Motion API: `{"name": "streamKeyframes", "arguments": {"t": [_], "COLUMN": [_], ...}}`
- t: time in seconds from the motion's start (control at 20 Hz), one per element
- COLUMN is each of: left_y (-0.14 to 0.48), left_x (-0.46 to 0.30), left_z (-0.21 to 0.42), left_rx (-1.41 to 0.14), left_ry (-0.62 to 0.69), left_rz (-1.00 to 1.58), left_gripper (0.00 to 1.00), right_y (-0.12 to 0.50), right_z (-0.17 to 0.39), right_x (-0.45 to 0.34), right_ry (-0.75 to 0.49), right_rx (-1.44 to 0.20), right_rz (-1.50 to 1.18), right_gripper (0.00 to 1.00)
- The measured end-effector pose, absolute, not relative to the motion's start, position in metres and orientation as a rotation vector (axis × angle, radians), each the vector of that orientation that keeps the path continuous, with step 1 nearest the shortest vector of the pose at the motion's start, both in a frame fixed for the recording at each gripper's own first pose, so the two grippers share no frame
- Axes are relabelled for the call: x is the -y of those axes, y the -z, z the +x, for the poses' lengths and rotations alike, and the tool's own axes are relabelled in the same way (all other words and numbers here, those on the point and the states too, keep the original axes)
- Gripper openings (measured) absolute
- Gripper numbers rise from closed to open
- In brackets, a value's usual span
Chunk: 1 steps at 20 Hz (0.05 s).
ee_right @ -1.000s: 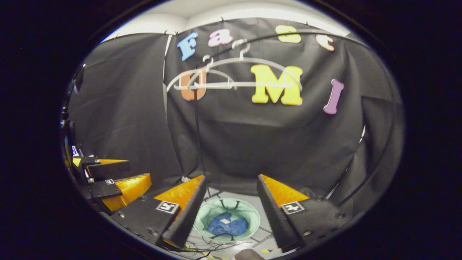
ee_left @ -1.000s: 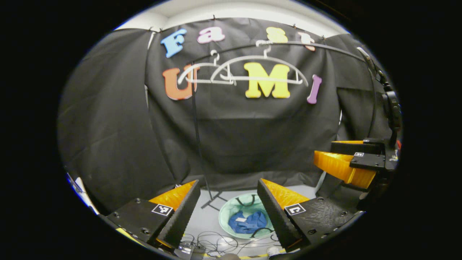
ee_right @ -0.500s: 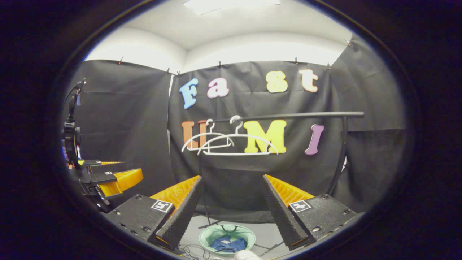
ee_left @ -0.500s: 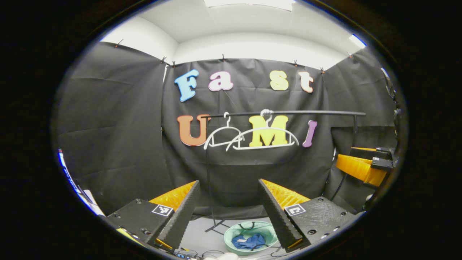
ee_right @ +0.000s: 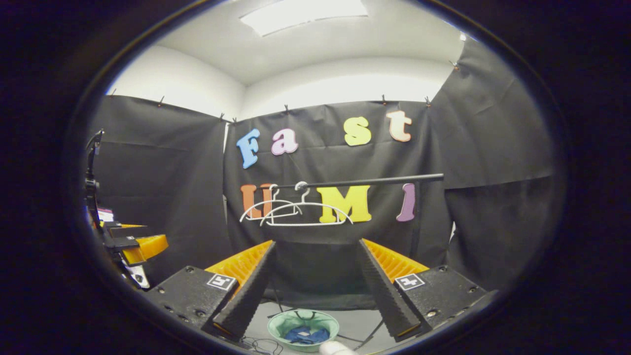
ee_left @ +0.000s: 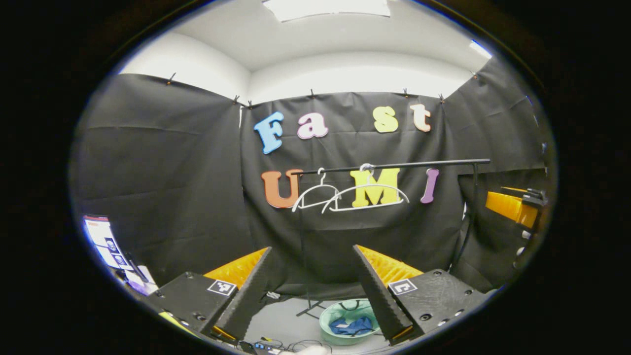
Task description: Grasp the clothes on the hanger with both hands and then place them into the laundry hamper below.
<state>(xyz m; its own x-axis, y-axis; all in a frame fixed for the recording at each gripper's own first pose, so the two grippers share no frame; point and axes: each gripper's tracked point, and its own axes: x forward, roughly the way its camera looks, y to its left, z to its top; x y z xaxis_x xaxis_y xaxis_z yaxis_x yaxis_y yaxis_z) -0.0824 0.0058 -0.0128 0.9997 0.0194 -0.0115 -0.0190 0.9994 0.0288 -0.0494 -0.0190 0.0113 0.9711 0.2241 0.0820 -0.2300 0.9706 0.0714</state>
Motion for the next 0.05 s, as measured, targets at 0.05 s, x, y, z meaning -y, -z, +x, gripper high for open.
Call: {"name": "streamKeyframes", "arguments": {"t": [0.05], "left_y": [0.0154], "left_x": [0.0021], "left_z": [-0.0864], "left_rx": [-0.017], "left_ry": [-0.019], "left_rz": [0.018], "left_gripper": [1.00], "right_y": [-0.0138], "right_z": [-0.0513], "right_x": [0.0235], "right_ry": [-0.236], "right_rx": [0.075], "right_rz": [0.087], "right_gripper": [1.00]}}
